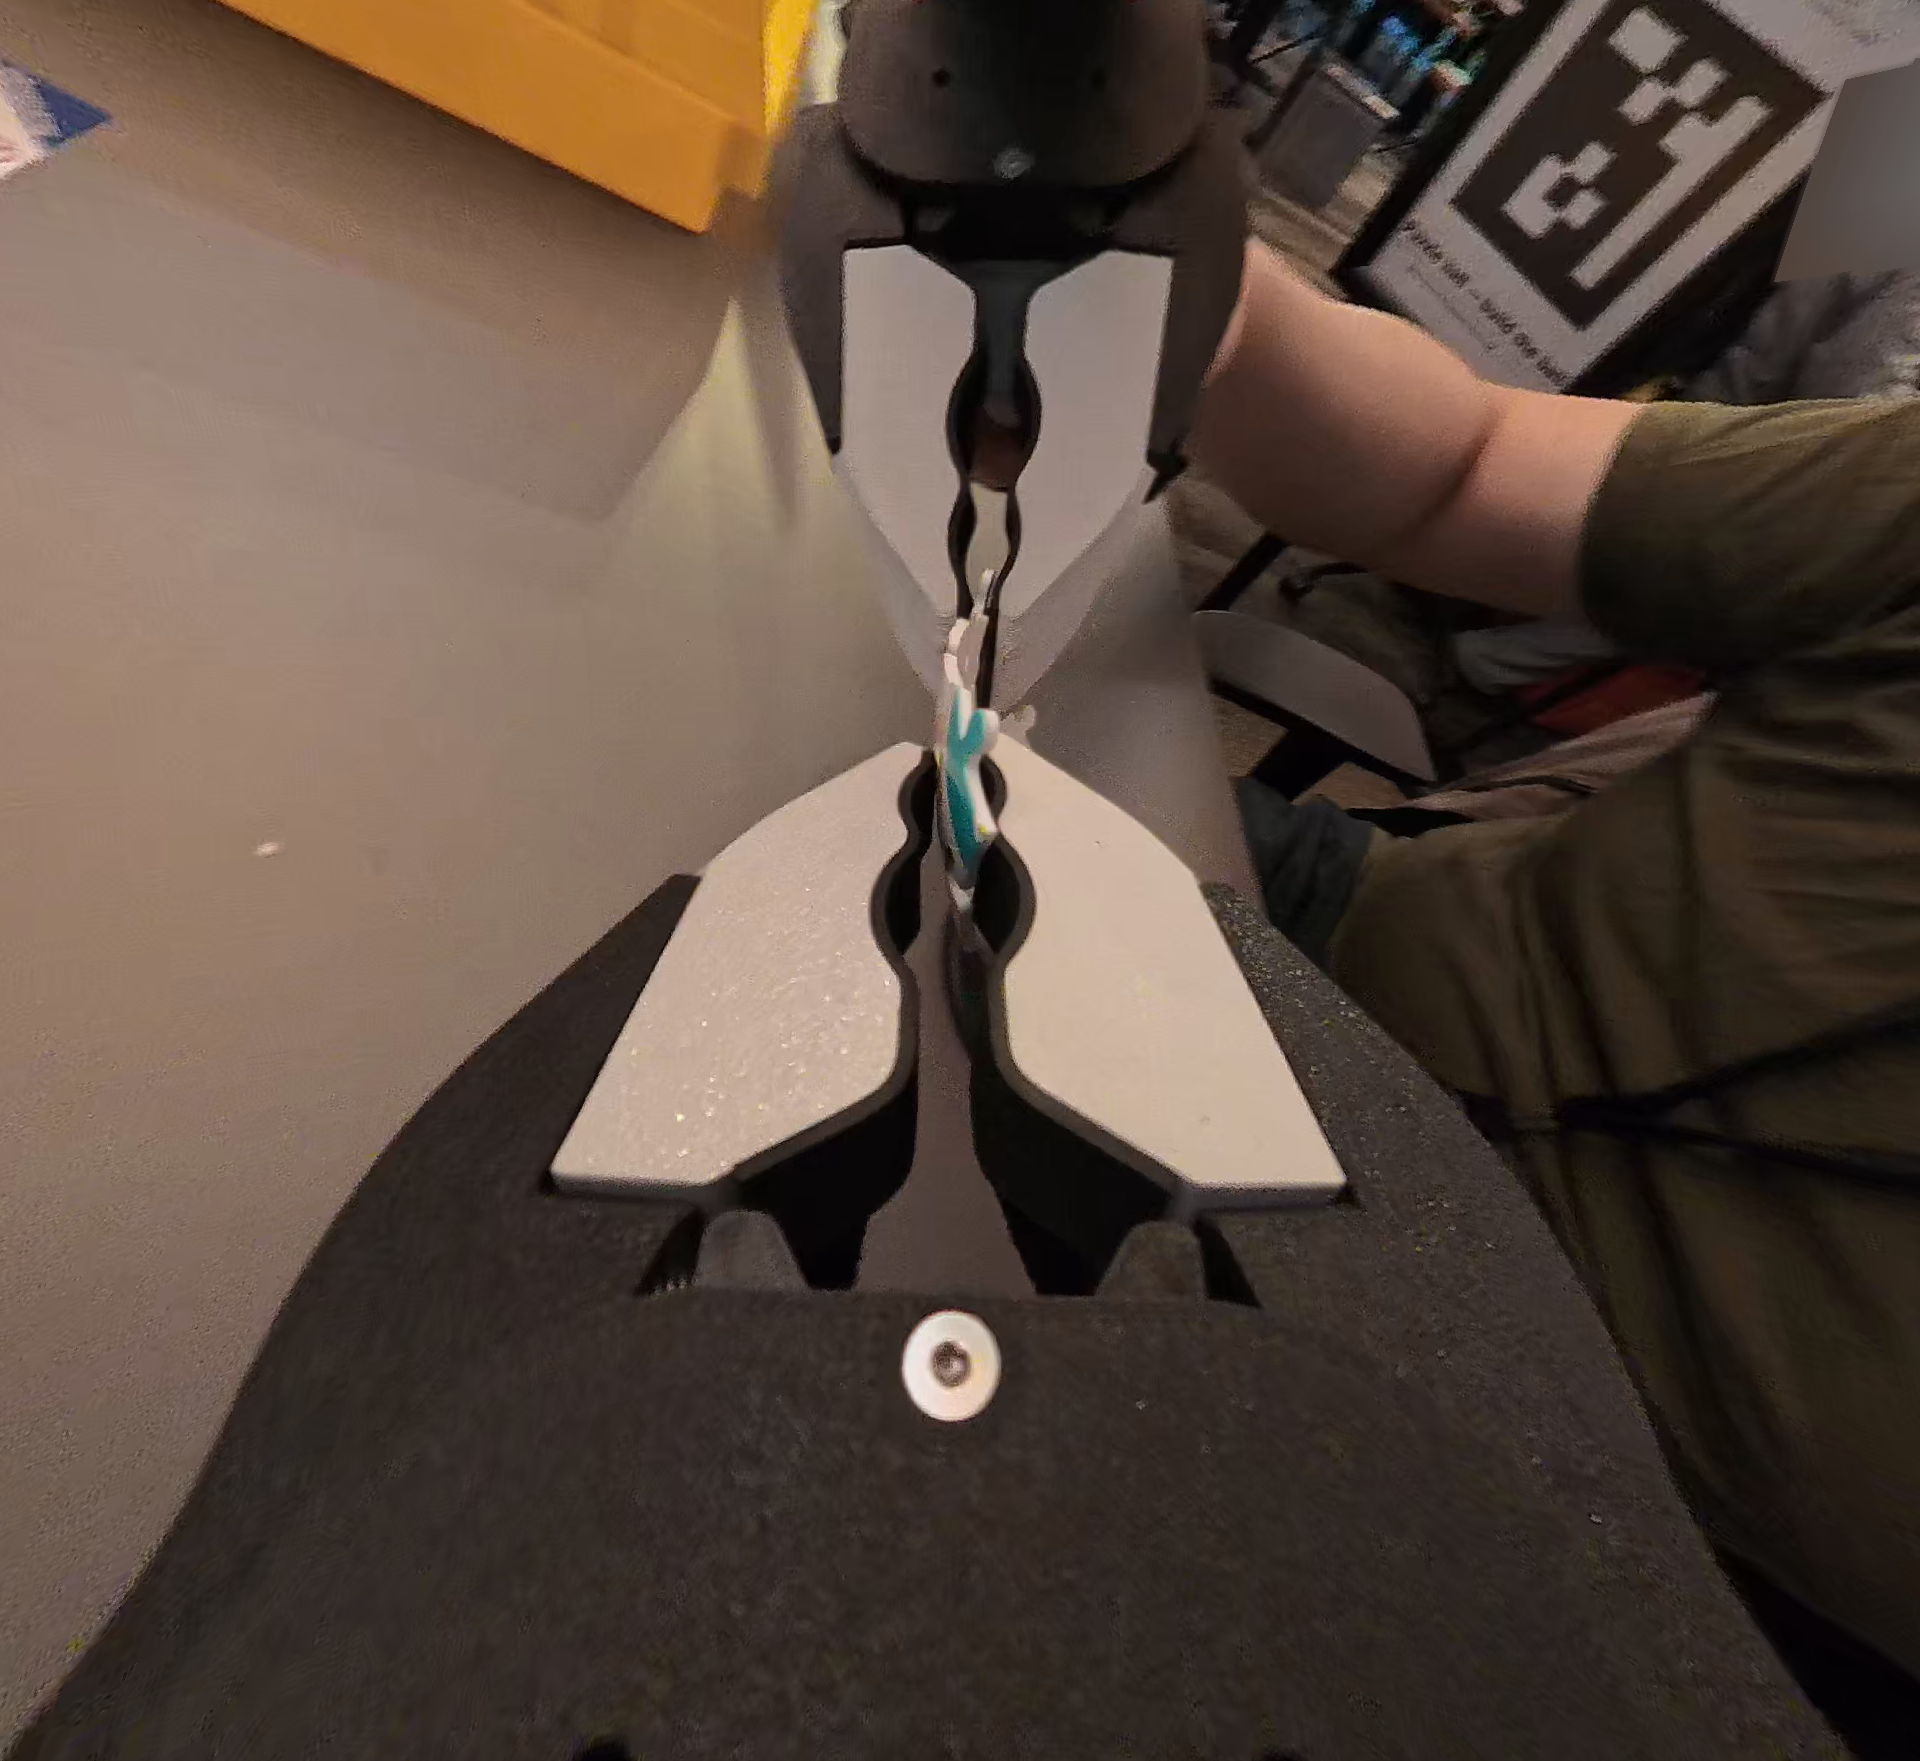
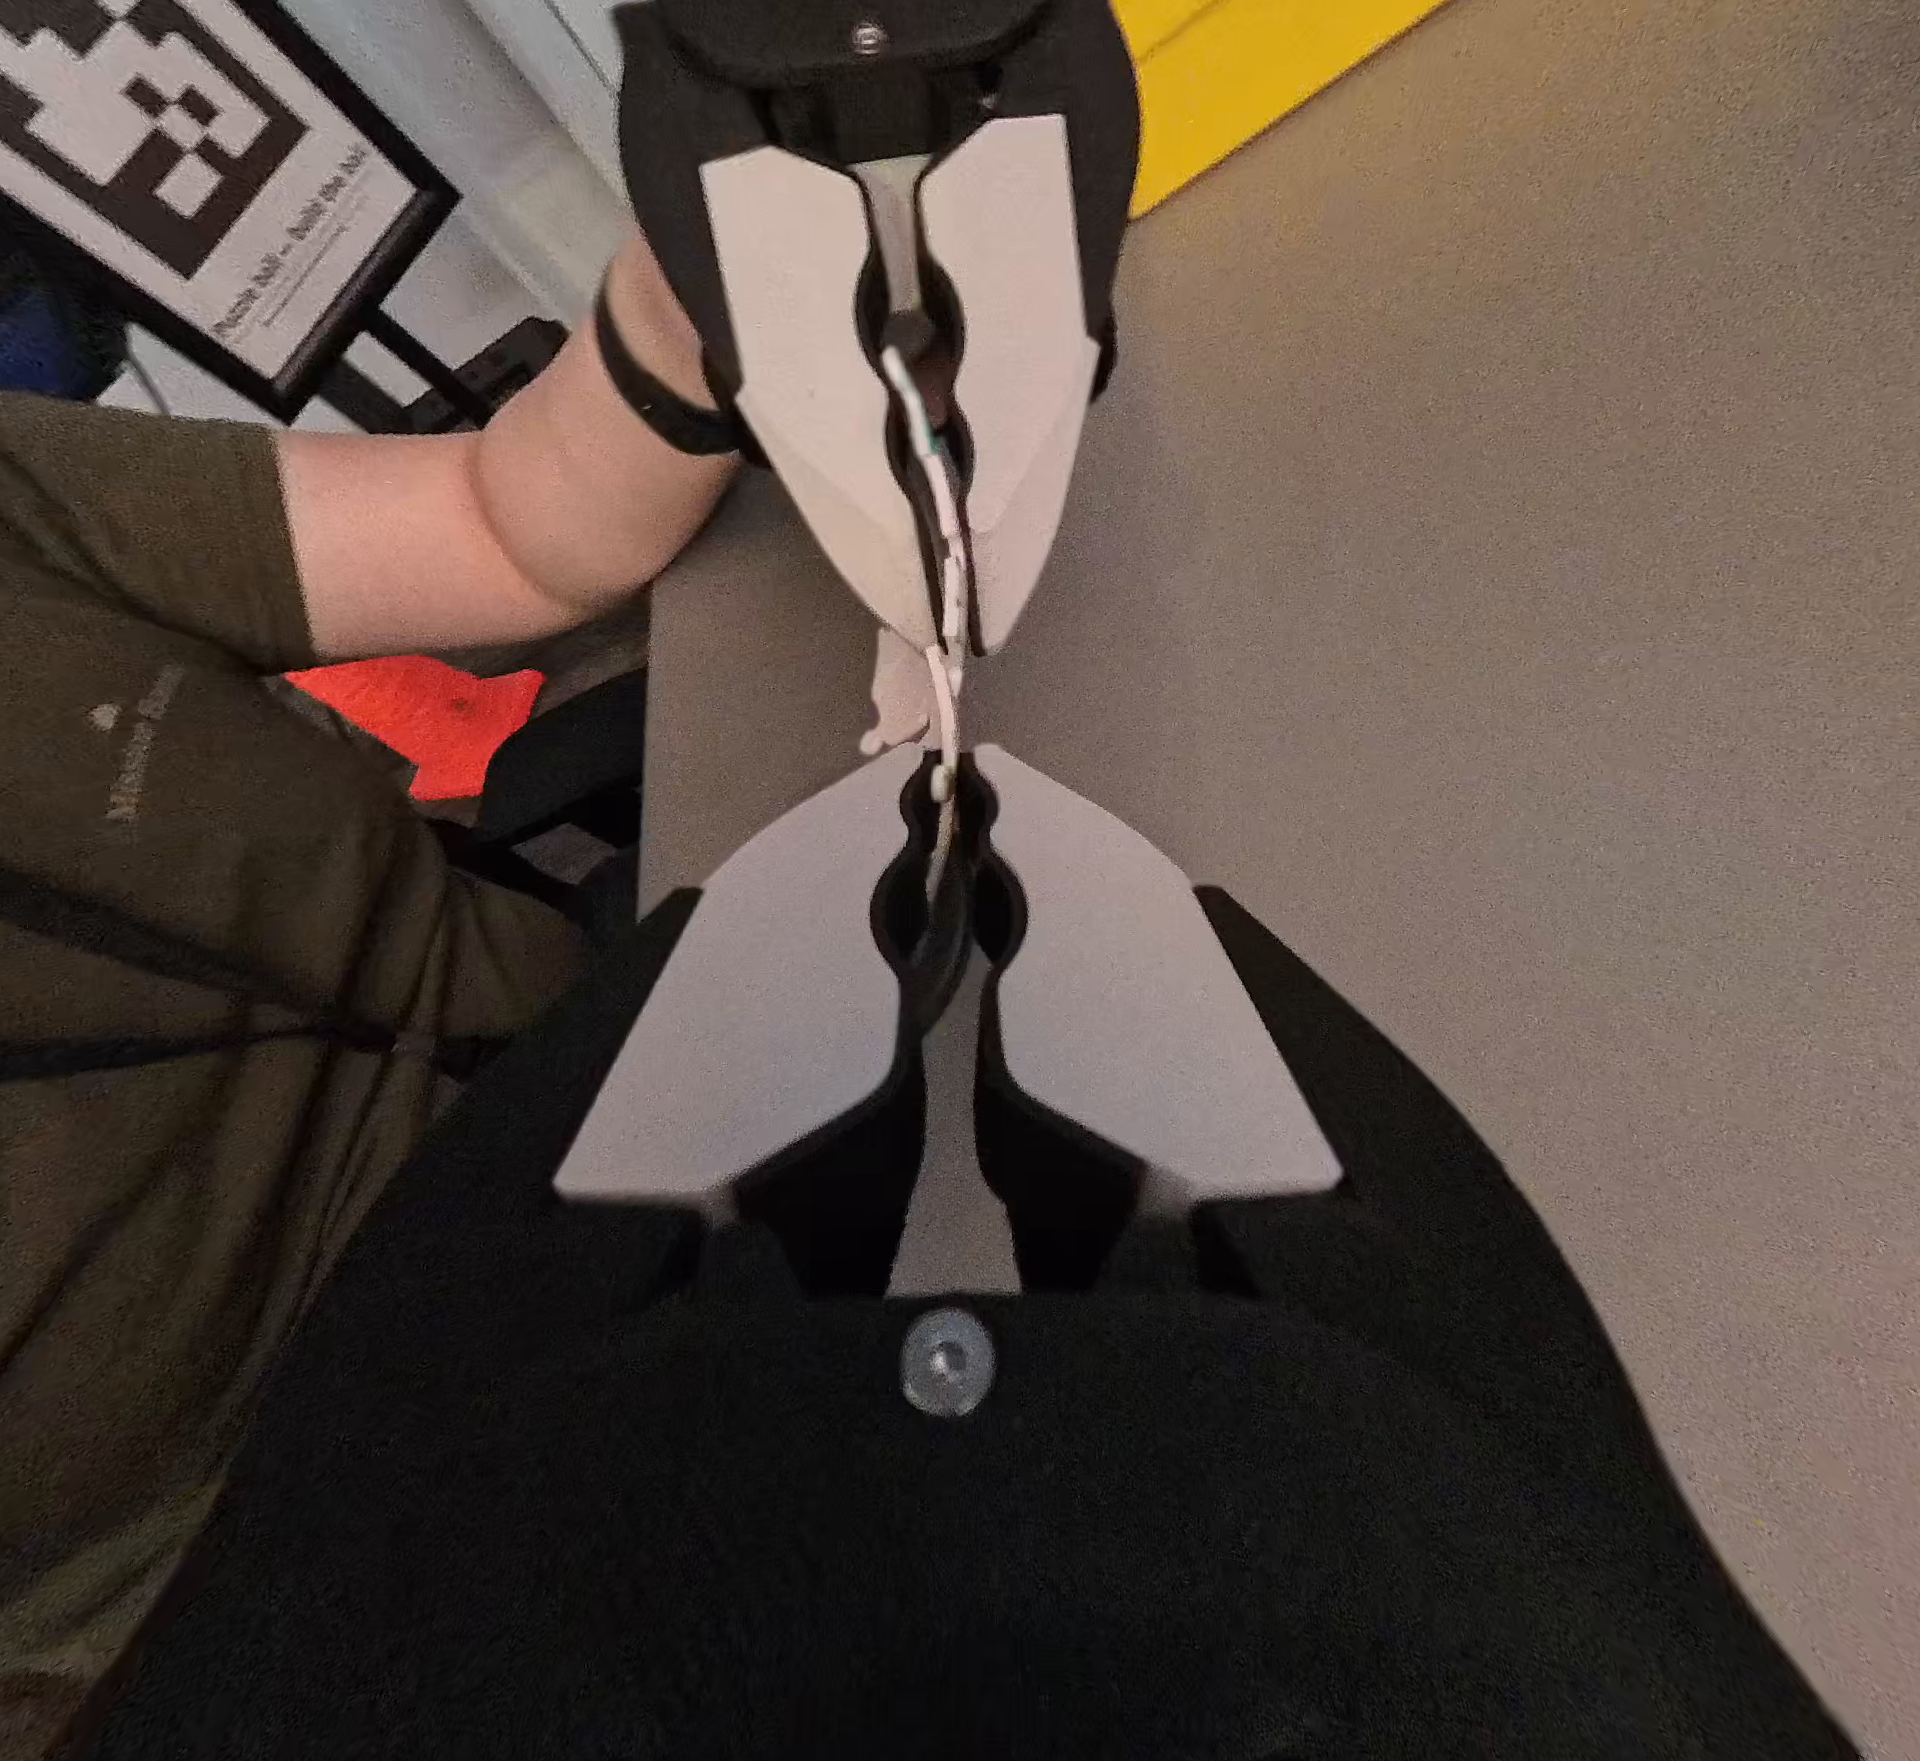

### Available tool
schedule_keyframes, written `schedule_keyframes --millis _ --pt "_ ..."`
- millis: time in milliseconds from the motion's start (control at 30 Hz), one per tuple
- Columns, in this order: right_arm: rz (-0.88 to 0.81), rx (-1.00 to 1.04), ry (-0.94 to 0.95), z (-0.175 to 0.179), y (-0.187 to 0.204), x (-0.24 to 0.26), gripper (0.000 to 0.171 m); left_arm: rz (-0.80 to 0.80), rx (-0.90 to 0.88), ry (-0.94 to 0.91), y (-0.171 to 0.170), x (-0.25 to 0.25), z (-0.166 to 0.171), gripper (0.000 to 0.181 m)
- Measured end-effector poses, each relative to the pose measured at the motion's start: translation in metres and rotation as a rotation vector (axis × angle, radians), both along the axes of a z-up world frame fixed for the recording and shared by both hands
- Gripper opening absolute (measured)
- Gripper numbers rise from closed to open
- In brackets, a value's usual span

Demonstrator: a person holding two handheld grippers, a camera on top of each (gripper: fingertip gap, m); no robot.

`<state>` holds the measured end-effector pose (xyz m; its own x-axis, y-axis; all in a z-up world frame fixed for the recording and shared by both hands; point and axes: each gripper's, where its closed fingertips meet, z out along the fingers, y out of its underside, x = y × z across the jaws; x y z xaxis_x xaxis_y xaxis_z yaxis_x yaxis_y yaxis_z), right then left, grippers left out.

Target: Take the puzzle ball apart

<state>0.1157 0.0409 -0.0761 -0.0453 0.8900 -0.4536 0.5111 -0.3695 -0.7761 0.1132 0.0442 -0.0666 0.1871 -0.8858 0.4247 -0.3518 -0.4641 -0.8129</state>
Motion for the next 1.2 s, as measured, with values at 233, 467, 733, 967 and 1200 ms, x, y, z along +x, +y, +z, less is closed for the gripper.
schedule_keyframes --millis 233,467,733,967,1200 --pt "-0.123 -0.184 0.044 -0.001 0.011 -0.01 0.006 0.105 0.037 0.012 0.016 -0.006 0.0 0.004" --pt "-0.175 -0.177 0.069 0.002 0.021 -0.006 0.003 0.099 -0.033 0.101 0.014 -0.004 -0.02 0.032" --pt "-0.152 -0.178 0.021 -0.002 0.019 0.002 0.004 0.026 -0.061 0.054 0.003 0.005 -0.018 0.01" --pt "-0.23 -0.164 0.086 0.013 0.025 0.004 0.024 0.096 -0.052 -0.004 0.015 -0.002 -0.007 0.004" --pt "-0.337 0.014 0.146 0.016 0.037 -0.005 0.023 0.157 -0.124 -0.076 0.024 -0.007 -0.001 0.004"
